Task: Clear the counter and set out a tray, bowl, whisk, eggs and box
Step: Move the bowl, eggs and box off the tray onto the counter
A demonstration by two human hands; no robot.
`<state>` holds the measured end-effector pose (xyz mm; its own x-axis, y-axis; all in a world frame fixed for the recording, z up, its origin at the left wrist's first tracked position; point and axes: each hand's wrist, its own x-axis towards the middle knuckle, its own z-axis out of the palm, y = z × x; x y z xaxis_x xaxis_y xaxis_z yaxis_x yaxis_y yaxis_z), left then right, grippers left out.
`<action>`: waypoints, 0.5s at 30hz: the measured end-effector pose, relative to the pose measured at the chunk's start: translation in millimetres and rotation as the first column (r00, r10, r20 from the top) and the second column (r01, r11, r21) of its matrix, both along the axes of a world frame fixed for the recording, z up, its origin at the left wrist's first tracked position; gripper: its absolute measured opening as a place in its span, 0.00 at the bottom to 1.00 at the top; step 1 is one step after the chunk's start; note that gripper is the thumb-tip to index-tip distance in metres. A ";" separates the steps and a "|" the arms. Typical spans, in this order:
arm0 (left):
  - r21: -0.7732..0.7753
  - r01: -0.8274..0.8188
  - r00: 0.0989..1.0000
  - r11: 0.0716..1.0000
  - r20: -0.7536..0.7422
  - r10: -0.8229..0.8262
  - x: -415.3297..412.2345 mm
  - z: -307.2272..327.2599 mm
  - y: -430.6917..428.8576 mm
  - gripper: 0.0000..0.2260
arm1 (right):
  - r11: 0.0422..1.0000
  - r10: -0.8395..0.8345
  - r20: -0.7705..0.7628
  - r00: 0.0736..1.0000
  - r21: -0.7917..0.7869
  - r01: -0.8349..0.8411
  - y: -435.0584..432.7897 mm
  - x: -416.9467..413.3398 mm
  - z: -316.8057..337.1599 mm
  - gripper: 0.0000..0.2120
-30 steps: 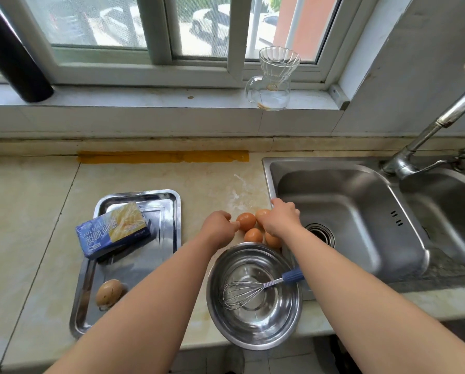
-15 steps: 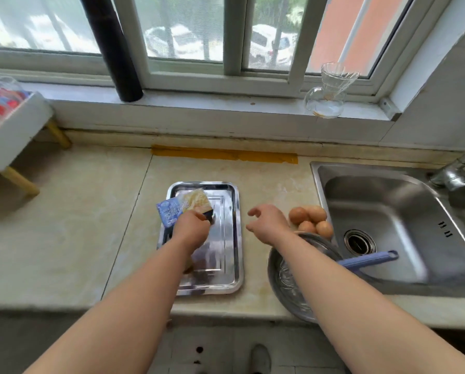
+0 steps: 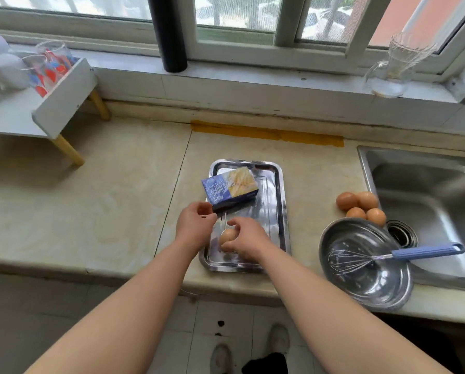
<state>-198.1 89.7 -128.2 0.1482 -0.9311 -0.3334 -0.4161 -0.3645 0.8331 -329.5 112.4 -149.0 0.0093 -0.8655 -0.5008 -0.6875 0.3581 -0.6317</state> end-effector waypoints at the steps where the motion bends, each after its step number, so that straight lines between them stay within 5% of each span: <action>1: -0.015 0.015 1.000 1.000 0.011 -0.015 0.6 -2.5 -1.1 0.14 | 1.000 0.009 -0.016 1.000 -0.008 -0.009 0.2 2.9 -3.5 0.32; 9: -0.145 0.206 0.927 0.968 0.345 -0.146 -1.5 -17.0 -28.1 0.28 | 0.994 -0.070 -0.080 0.994 -0.093 0.063 -5.9 -10.0 -4.1 0.23; 15: -0.075 0.423 0.738 0.903 0.607 -0.295 -18.8 -10.9 -61.6 0.35 | 0.962 -0.238 -0.034 0.971 -0.145 0.231 -24.2 -53.3 15.4 0.22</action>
